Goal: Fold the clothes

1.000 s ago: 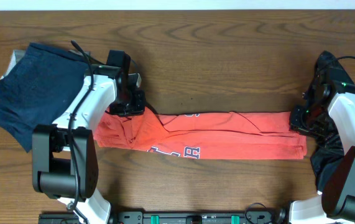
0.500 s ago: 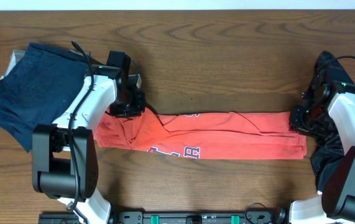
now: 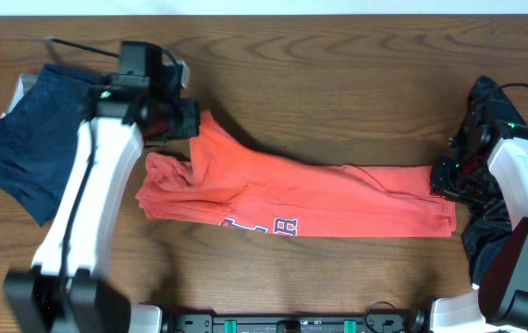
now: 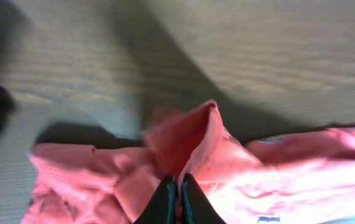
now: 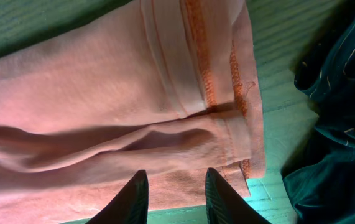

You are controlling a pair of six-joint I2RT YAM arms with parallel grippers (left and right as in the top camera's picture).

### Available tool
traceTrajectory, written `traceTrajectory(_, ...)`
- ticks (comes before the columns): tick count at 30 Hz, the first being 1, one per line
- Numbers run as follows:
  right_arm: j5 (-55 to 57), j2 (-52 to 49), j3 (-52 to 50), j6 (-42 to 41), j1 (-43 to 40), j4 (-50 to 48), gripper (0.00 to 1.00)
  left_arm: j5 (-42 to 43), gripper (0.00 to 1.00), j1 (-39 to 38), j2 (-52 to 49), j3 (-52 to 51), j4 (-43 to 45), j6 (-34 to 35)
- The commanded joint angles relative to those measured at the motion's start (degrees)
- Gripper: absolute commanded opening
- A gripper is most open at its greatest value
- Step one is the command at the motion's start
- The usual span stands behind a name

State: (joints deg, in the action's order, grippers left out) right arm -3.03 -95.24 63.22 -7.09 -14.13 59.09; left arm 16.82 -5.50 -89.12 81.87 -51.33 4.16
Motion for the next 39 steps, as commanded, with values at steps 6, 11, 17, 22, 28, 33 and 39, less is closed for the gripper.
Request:
traceTrajectory(6, 0.0, -0.3, -0.3, 0.8, -0.5, 0.1, 0.29, 1.2, 0.06, -1.0, 1.9, -0.6, -7.8, -0.9)
traceTrajectory(11, 0.0, -0.3, -0.3, 0.8, -0.5, 0.1, 0.29, 4.2, 0.06, -5.0, 1.9, -3.8, -8.0, -1.0)
traceTrajectory(17, 0.0, -0.2, -0.3, 0.8, -0.5, 0.3, 0.29, 4.1, 0.06, -11.4, 1.5, -8.9, -3.7, -0.9)
traceTrajectory(22, 0.0, -0.2, -0.3, 0.8, -0.5, 0.3, 0.29, 3.1, 0.06, -15.4, -0.1, -12.9, 0.0, -0.2)
traceTrajectory(28, 0.0, -0.3, -0.3, 0.8, -0.5, 0.4, 0.29, 3.1, 0.06, -19.6, -3.1, -15.0, 4.2, 0.7)
traceTrajectory(33, 0.0, -0.3, -0.3, 0.8, -0.5, 0.3, 0.29, 2.8, 0.28, -23.1, -4.3, -15.0, 4.5, -0.6)
traceTrajectory(39, 0.0, -0.3, -0.3, 0.8, -0.5, 0.3, 0.3, -18.1, 0.68, -20.9, -3.3, -12.3, 1.4, -1.7)
